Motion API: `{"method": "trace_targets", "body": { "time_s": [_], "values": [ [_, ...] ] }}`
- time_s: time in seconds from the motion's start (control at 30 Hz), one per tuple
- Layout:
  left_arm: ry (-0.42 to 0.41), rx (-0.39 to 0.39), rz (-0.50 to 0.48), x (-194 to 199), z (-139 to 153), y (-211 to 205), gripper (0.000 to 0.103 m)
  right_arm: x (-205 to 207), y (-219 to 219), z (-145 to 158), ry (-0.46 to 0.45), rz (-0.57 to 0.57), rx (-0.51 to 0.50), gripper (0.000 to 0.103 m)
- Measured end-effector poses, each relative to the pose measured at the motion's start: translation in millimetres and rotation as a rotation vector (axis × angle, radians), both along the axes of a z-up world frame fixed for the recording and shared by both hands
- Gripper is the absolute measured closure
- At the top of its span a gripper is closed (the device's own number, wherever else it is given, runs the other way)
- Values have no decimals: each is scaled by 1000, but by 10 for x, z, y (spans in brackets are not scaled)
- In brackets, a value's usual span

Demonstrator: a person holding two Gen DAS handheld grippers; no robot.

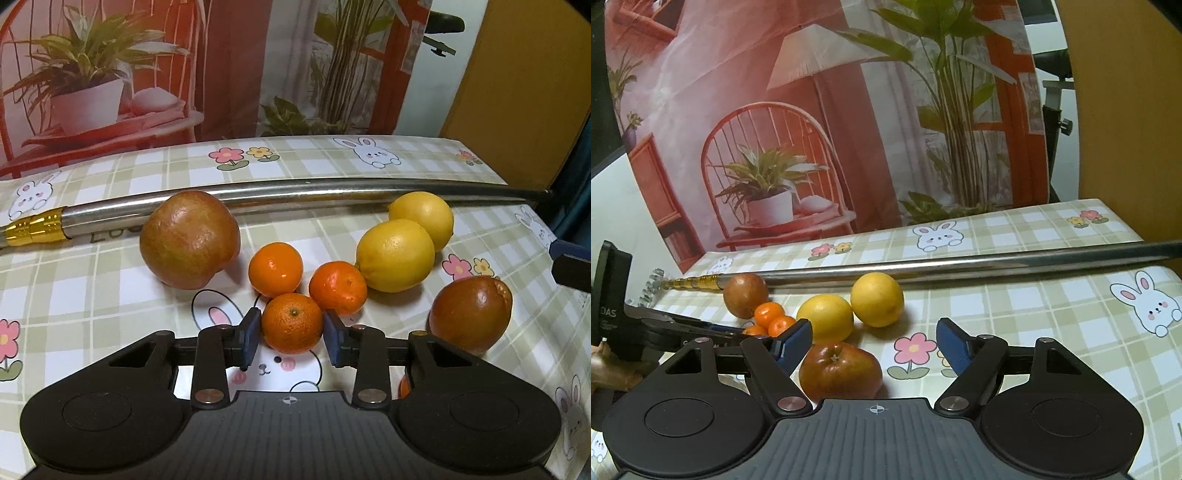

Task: Organize fruits
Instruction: 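Grasp a mandarin orange from the pile with the left tool, then grasp a yellow citrus fruit with the right tool while the left tool holds the mandarin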

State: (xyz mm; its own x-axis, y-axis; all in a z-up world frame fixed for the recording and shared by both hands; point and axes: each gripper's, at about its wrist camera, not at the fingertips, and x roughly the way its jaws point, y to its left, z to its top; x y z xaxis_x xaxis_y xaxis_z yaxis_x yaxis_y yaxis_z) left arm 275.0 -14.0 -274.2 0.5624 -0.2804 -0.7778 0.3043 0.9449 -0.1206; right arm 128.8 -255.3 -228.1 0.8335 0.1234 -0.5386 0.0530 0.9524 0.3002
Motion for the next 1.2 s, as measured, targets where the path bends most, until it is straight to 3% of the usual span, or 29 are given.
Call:
{"method": "trace_targets", "body": {
  "time_s": [0.33,0.57,0.77,0.93,1.2],
  "values": [
    [-87,-52,6,-357,305,116,65,63,25,0,-17,62,-57,32],
    [-128,-100,76,-762,496,312,65,321,-8,-14,-54,139,-106,36],
    [-139,-119,126,-1021,556,452,65,779,-137,-145,-11,126,19,44],
    [-143,-125,150,-1120,559,531,65,1126,-134,-283,65,99,61,46],
    [-147,-135,174,-1154,529,619,65,1374,-153,-560,172,60,167,49]
  ]
}}
